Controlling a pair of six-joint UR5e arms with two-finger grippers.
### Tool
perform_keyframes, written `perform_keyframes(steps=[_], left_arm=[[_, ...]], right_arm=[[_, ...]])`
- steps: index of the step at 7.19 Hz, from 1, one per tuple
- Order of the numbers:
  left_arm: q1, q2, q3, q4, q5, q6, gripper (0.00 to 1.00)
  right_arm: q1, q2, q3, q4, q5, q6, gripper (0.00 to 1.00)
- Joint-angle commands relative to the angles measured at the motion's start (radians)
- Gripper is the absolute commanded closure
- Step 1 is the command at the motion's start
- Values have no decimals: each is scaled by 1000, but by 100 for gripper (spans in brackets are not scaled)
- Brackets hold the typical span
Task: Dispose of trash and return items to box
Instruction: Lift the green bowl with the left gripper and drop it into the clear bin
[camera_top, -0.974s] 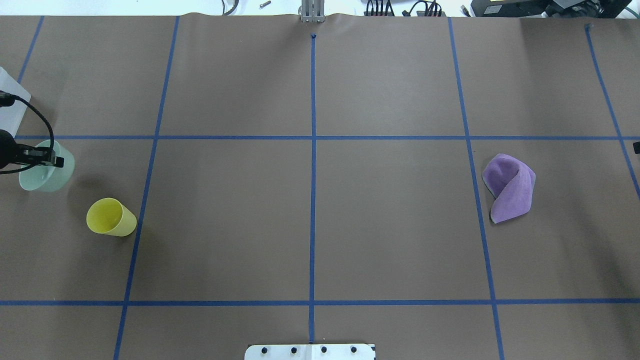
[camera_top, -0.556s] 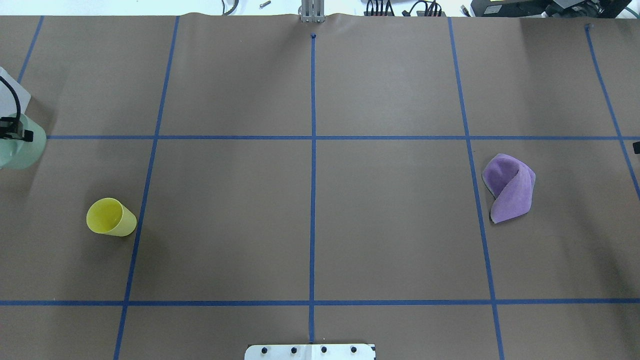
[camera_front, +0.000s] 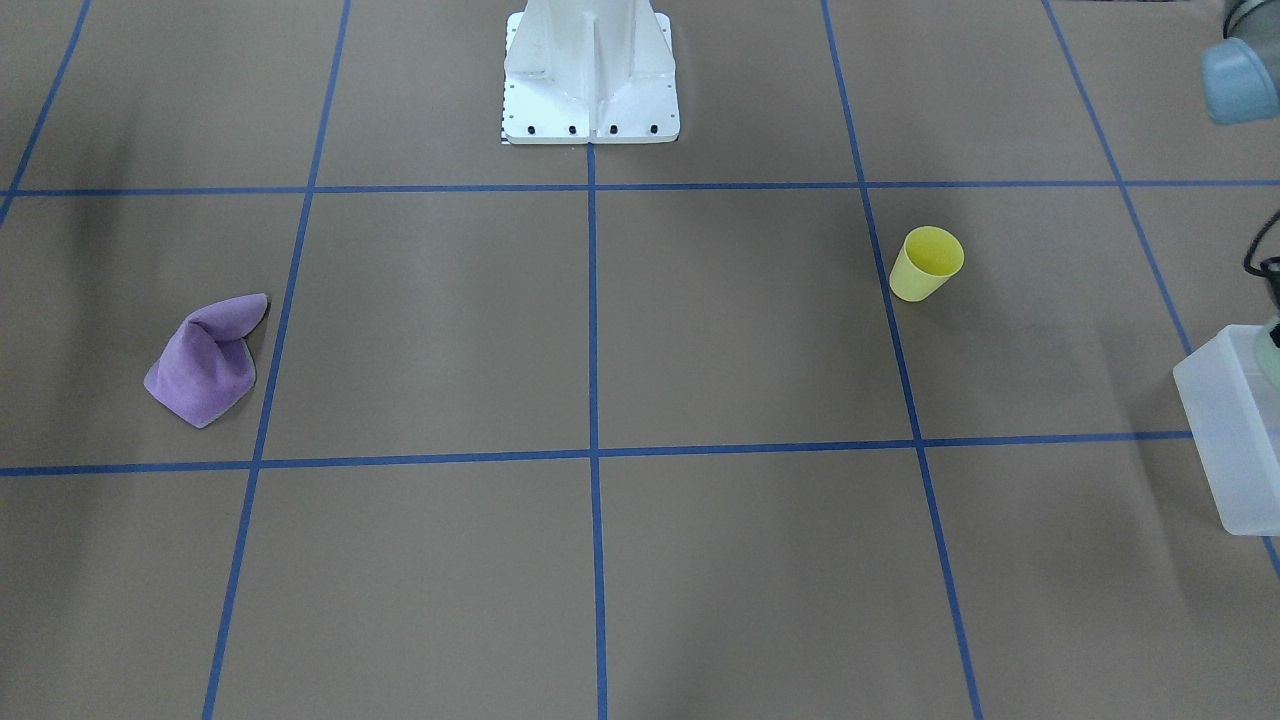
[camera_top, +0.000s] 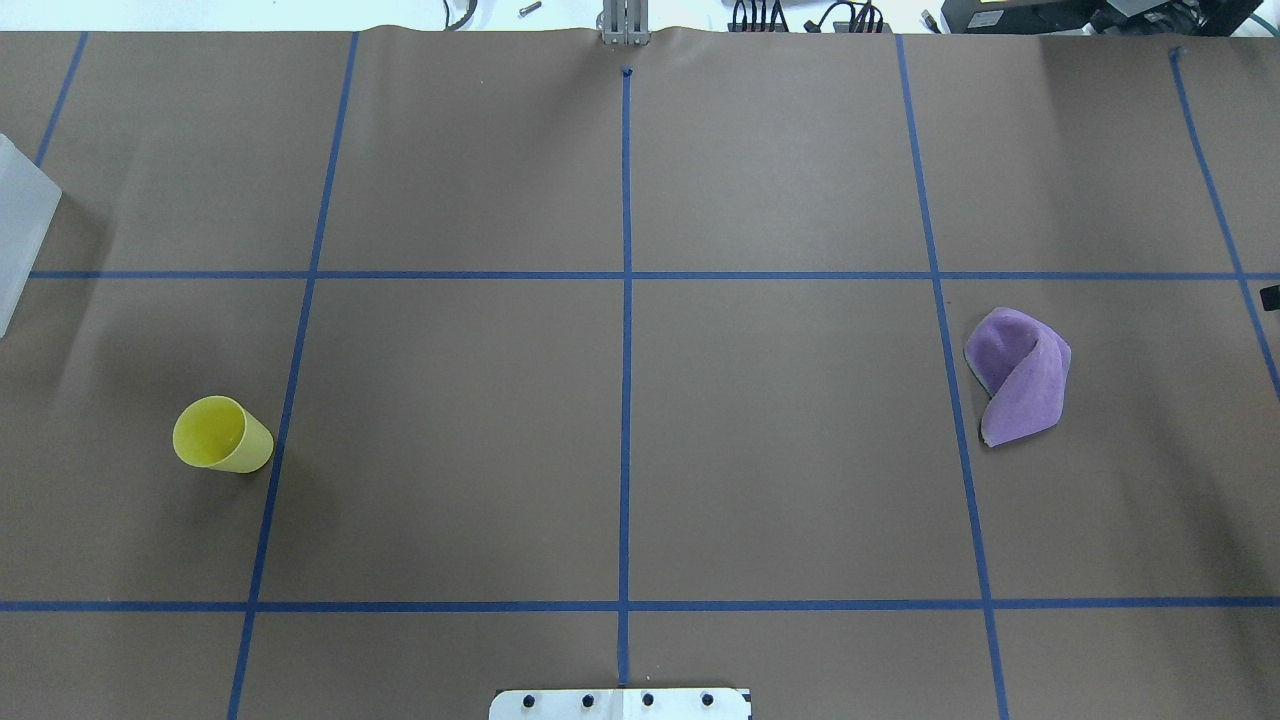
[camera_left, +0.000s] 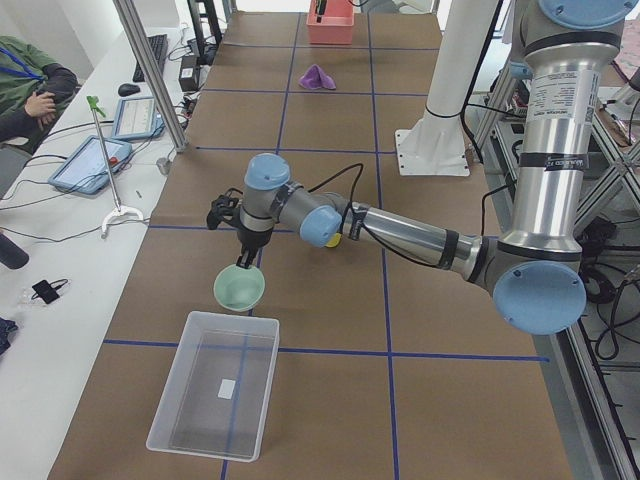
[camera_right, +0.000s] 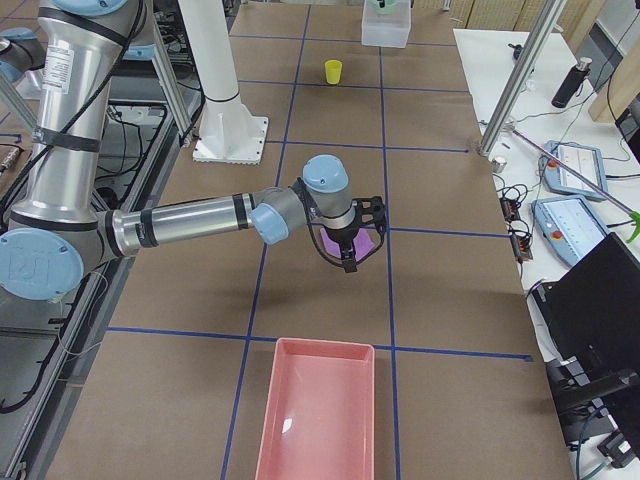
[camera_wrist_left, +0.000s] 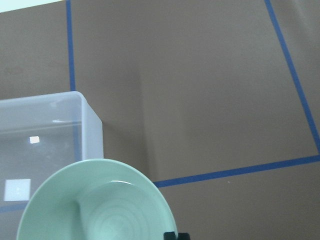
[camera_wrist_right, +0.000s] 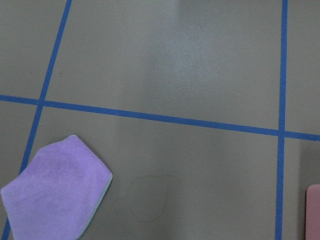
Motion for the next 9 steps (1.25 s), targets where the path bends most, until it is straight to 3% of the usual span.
perform_keyframes(steps=[1, 2, 5, 9], left_arm=[[-98, -143, 419, -183, 6, 195, 100], [-99, -172, 582, -333, 55, 197, 100], [-95, -168, 834, -521, 74, 196, 100], [-82, -160, 824, -559, 11, 127, 100]], right_arm=[[-7, 0, 0, 2, 0, 1, 0], [-8, 0, 0, 2, -2, 1, 0], [-11, 0, 0, 2, -2, -1, 0], [-11, 0, 0, 2, -3, -2, 0]])
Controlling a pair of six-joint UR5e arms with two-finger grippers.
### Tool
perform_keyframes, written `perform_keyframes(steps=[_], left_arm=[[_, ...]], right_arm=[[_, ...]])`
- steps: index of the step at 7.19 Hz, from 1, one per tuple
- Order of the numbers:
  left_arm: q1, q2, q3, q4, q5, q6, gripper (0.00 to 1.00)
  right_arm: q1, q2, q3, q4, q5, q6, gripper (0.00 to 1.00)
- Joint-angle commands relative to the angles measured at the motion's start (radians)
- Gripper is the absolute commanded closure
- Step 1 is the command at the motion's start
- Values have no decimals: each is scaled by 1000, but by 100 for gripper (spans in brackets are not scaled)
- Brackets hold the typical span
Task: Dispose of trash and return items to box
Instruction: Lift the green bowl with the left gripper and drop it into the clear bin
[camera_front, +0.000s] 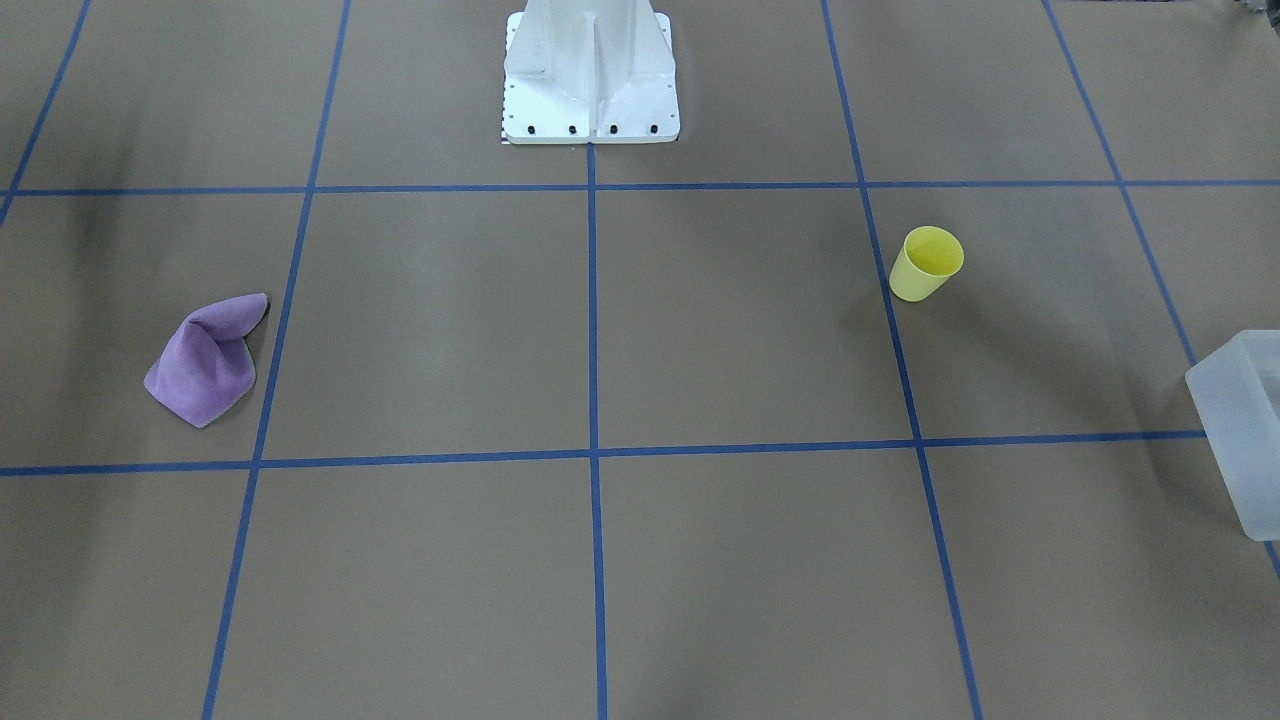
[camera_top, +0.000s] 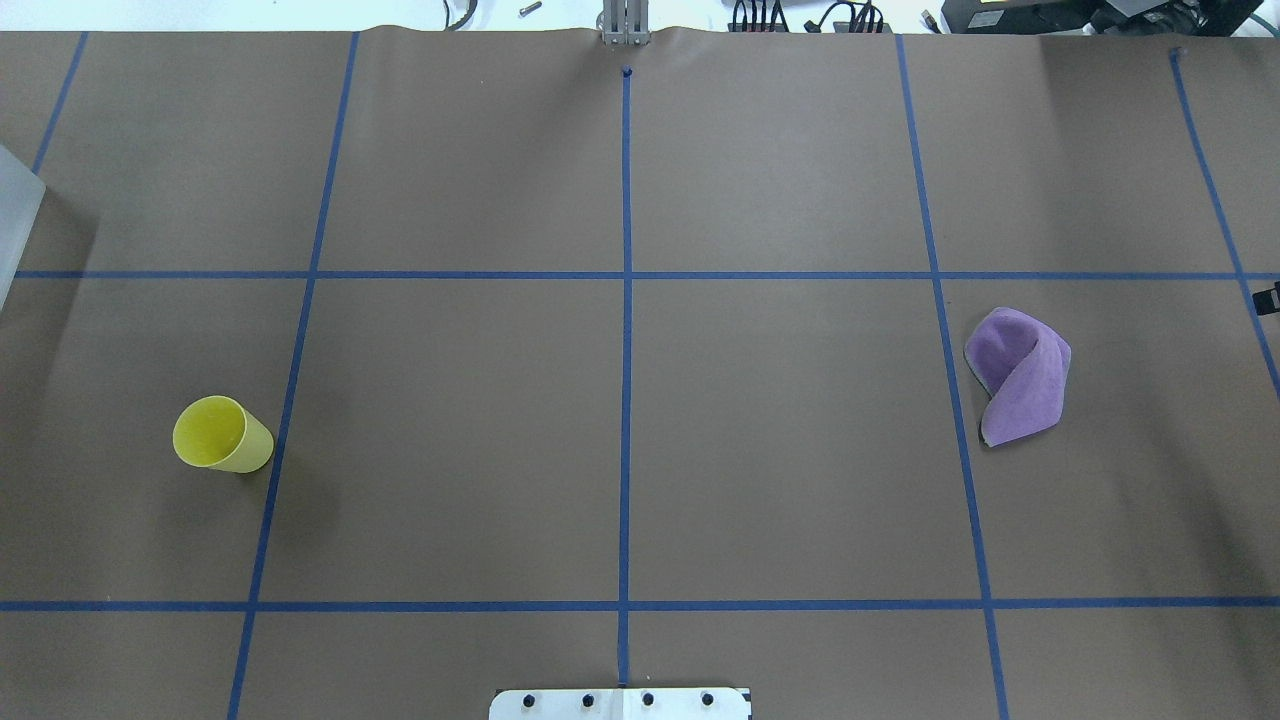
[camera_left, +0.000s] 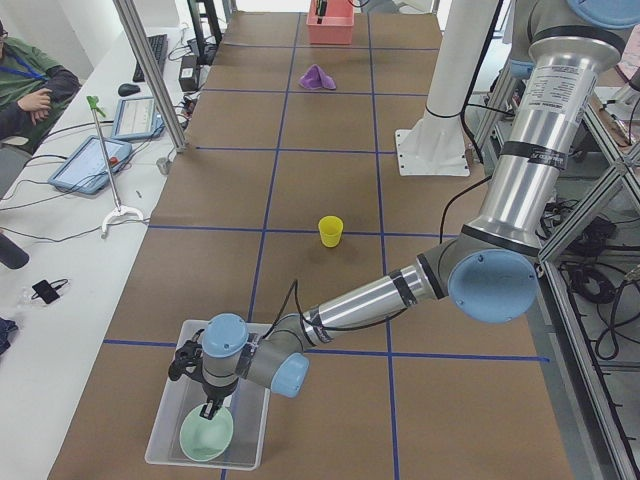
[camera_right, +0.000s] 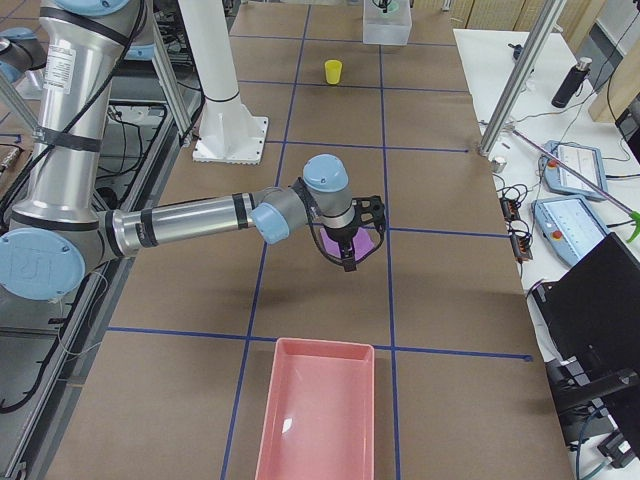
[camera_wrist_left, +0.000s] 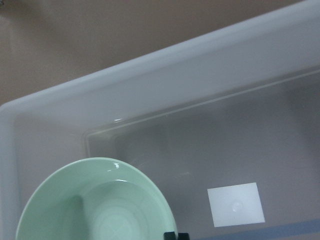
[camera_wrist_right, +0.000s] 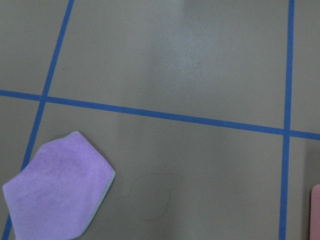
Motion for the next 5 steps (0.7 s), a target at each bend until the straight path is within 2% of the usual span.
perform_keyframes(steps=[1, 2, 3, 4, 5], left_arm=[[18, 2, -15, -3, -20, -35, 89], [23, 3, -22, -3, -21, -28, 12], [23, 38, -94, -2, -23, -28, 1], [17, 87, -227, 41, -86, -31, 1], [-33, 100, -396, 224, -207, -35, 1]], right_arm=[[1, 0, -1, 0, -1, 0, 0], [1, 0, -1, 0, -1, 0, 0], [0, 0, 0, 0, 0, 0, 0], [1, 0, 0, 0, 0, 1, 0], [1, 0, 0, 2, 0, 1, 0]])
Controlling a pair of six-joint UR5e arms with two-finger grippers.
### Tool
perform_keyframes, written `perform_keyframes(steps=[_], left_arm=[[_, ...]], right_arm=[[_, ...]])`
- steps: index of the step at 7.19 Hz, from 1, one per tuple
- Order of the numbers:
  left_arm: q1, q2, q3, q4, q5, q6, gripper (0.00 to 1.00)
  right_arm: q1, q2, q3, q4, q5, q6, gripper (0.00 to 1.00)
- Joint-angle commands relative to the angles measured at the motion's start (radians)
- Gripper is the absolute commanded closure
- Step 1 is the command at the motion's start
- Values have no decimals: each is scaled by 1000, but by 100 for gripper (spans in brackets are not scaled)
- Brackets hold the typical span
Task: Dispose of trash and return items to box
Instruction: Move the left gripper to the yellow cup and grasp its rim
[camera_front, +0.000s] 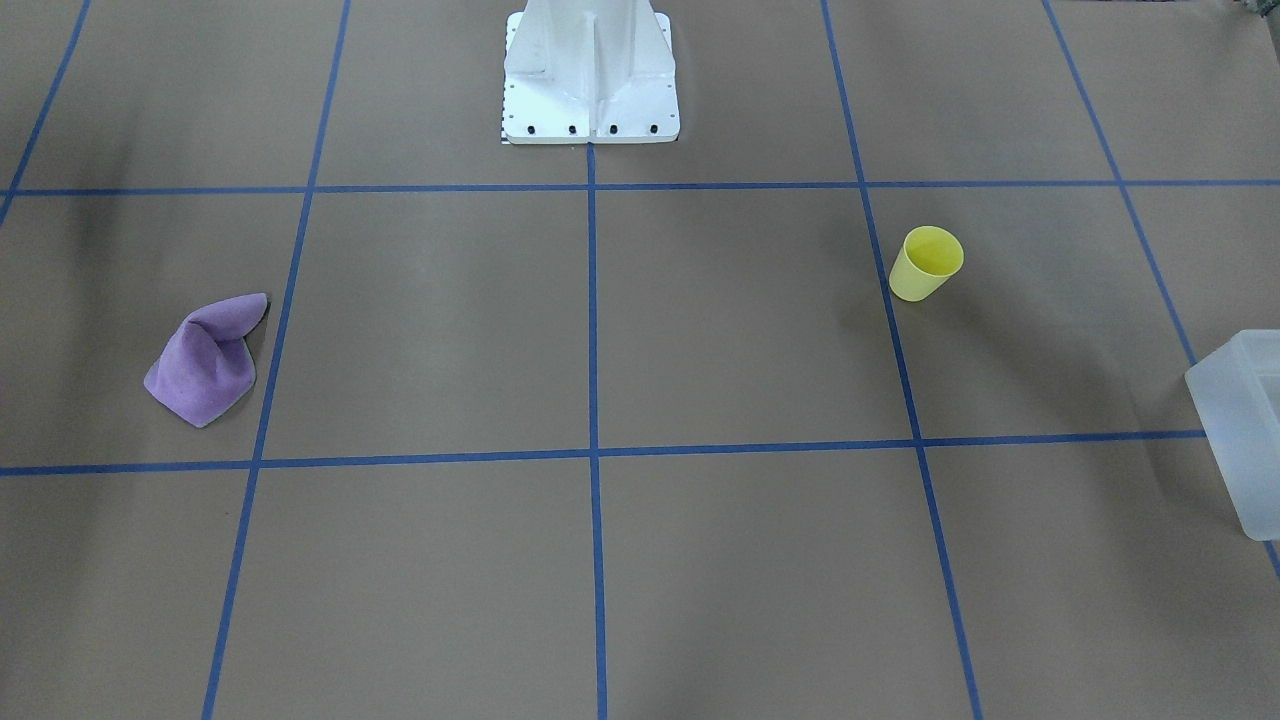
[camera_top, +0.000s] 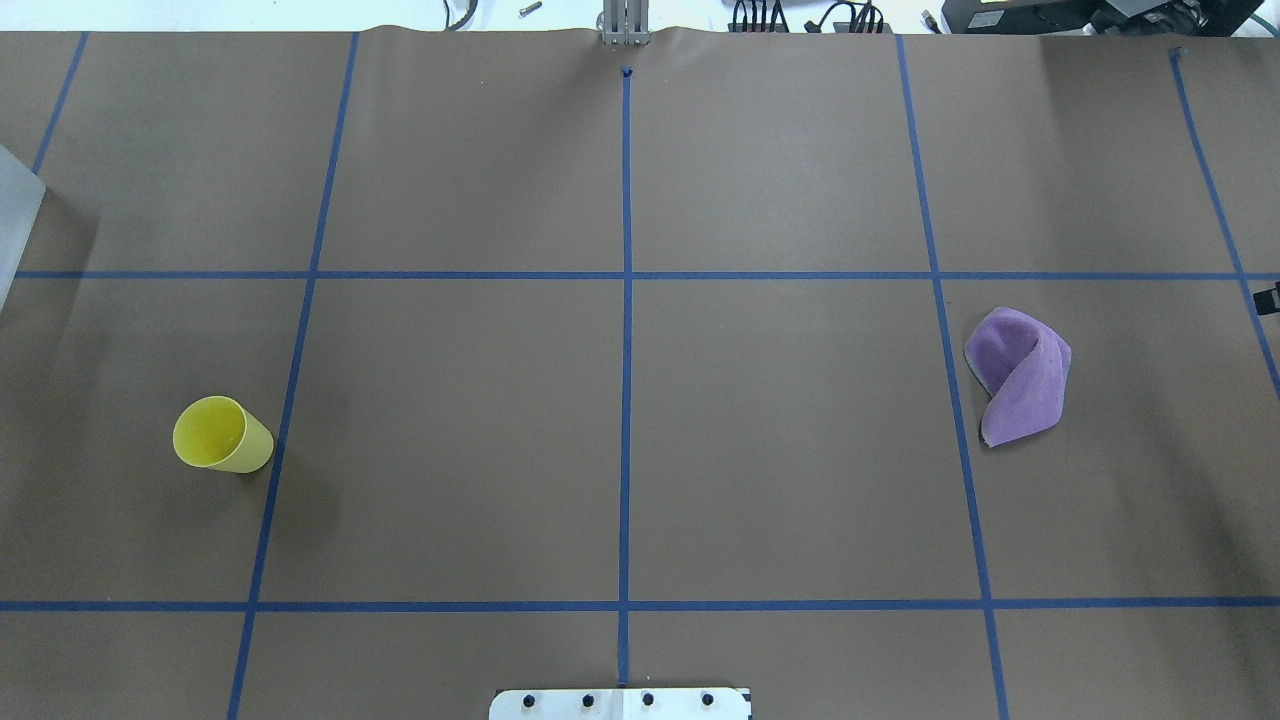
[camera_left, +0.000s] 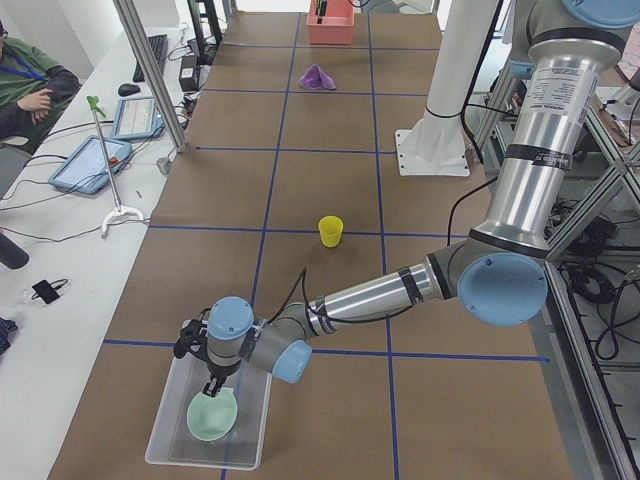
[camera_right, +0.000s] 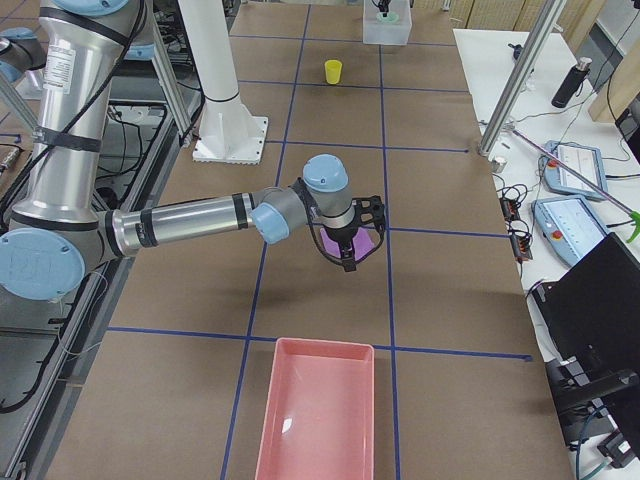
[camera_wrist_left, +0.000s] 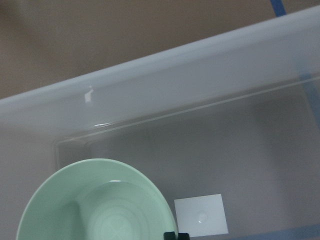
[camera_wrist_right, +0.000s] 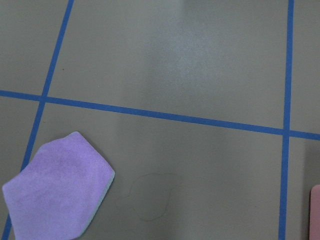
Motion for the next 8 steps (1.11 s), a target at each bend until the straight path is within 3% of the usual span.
perform_keyframes(steps=[1, 2, 3, 4, 5, 7, 8], left_arm=[[-64, 57, -422, 400, -128, -10, 1], [-62, 104, -633, 587, -121, -68, 1], [-36, 144, -760, 610, -123, -218, 1], [63, 185, -859, 607, -120, -310, 1], [157, 195, -901, 596, -114, -402, 1], [368, 239, -898, 398, 41, -632, 1], [455, 262, -898, 319, 53, -718, 1]], right_arm=[[-1, 0, 0, 1, 0, 1, 0], [-1, 0, 2, 1, 2, 1, 0], [-1, 0, 0, 1, 2, 1, 0], [-1, 0, 0, 1, 2, 2, 0], [-1, 0, 0, 1, 2, 2, 0], [-1, 0, 0, 1, 2, 2, 0], [-1, 0, 0, 1, 2, 2, 0]])
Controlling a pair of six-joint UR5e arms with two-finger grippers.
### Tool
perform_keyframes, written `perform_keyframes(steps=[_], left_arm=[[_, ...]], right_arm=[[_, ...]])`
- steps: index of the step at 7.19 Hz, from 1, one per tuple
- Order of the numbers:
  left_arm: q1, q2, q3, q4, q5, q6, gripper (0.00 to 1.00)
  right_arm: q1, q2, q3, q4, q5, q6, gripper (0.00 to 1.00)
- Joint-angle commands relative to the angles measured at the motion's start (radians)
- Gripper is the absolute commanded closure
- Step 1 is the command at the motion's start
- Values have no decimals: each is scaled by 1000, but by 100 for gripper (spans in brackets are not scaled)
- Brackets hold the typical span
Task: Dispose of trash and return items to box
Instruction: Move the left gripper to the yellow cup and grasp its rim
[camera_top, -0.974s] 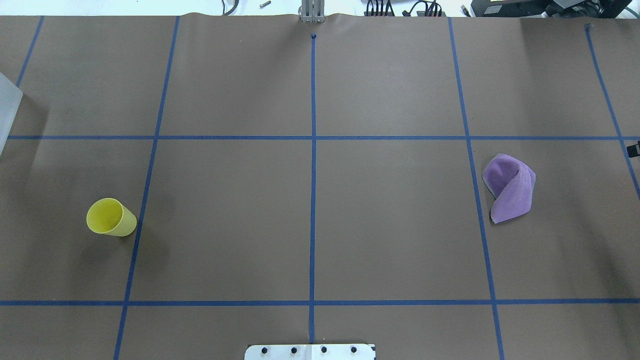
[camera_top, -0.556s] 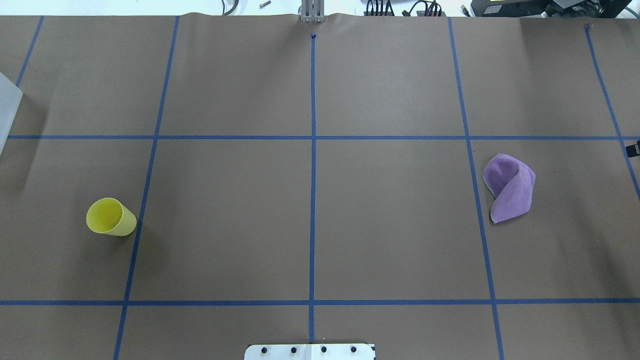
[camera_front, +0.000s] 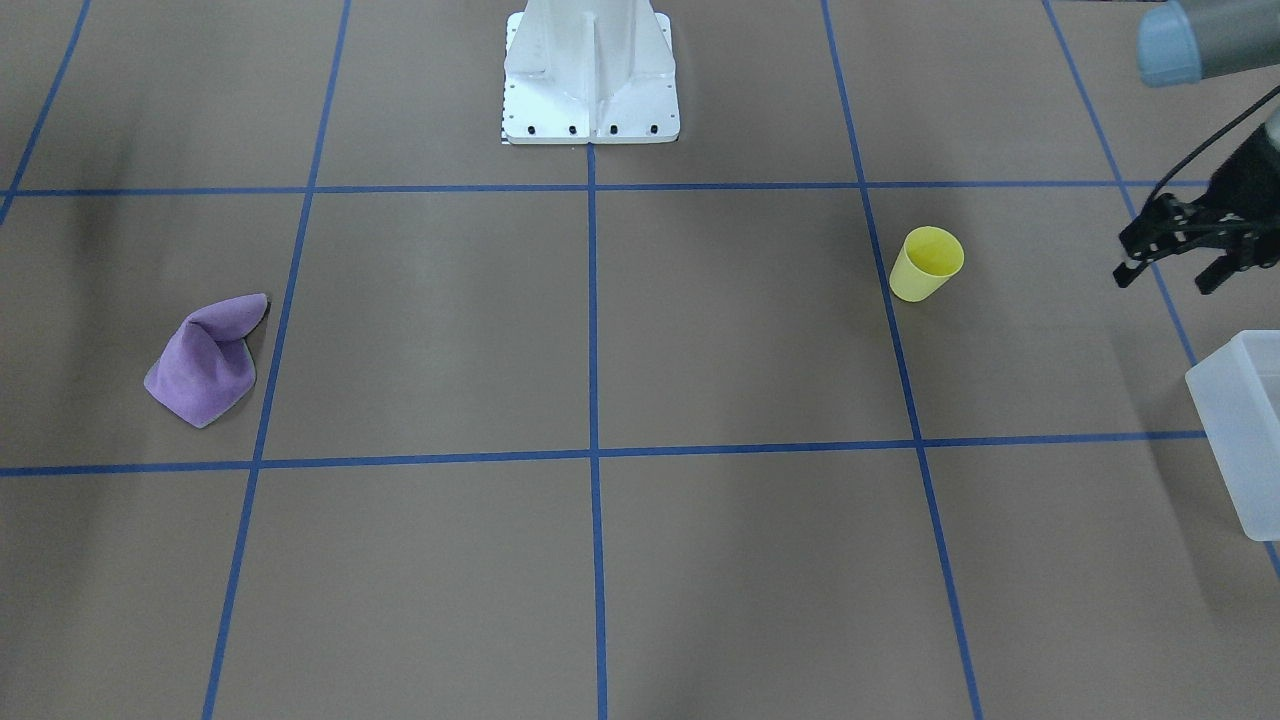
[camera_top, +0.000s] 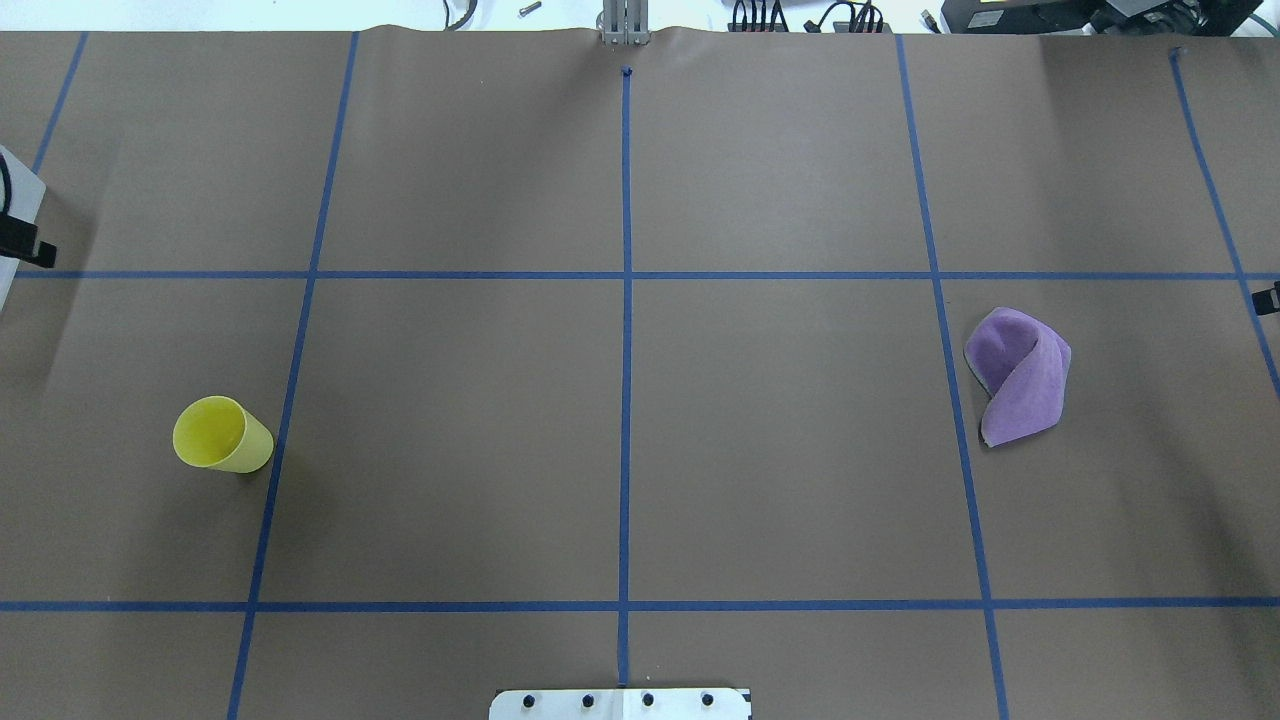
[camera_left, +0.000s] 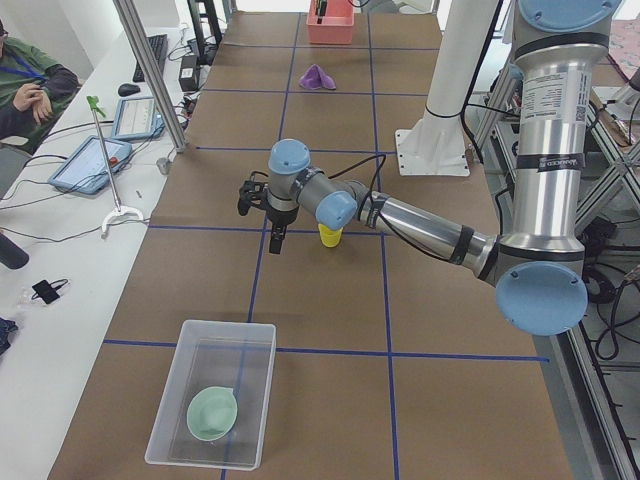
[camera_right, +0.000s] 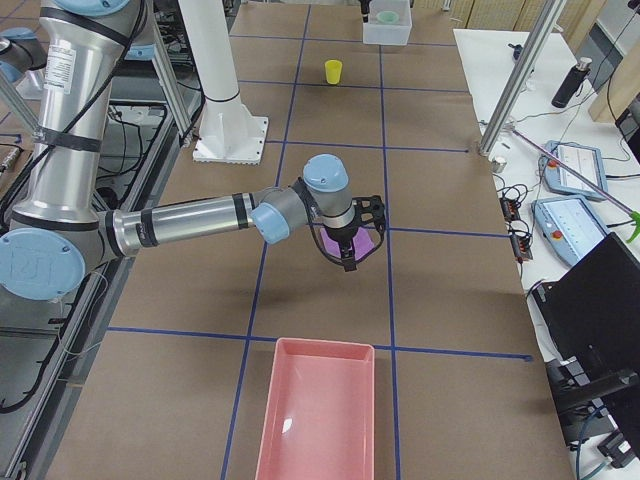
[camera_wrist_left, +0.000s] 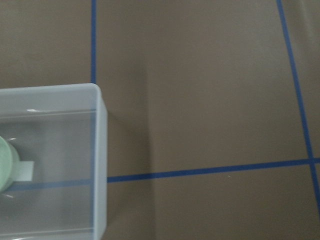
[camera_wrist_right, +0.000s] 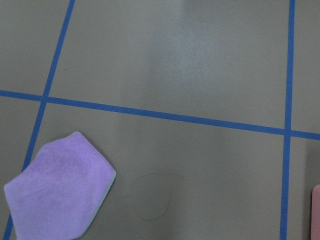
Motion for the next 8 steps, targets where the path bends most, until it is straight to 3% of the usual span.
perform_keyframes(steps=[1, 2, 4, 6, 7, 8], left_arm=[[194, 51, -3, -172, 89, -191, 1], [269, 74, 0, -217, 150, -243, 1], [325, 82, 0, -227, 164, -256, 1], [385, 143, 6, -320, 166, -254, 2], [399, 151, 23, -351, 167, -257, 15], [400, 143, 32, -356, 166, -284, 57]], right_arm=[[0, 0, 0, 0, 0, 0, 0], [0, 0, 0, 0, 0, 0, 0], [0, 0, 0, 0, -2, -2, 0], [0, 0, 0, 0, -2, -2, 0], [2, 0, 0, 0, -2, -2, 0], [0, 0, 0, 0, -2, -2, 0]])
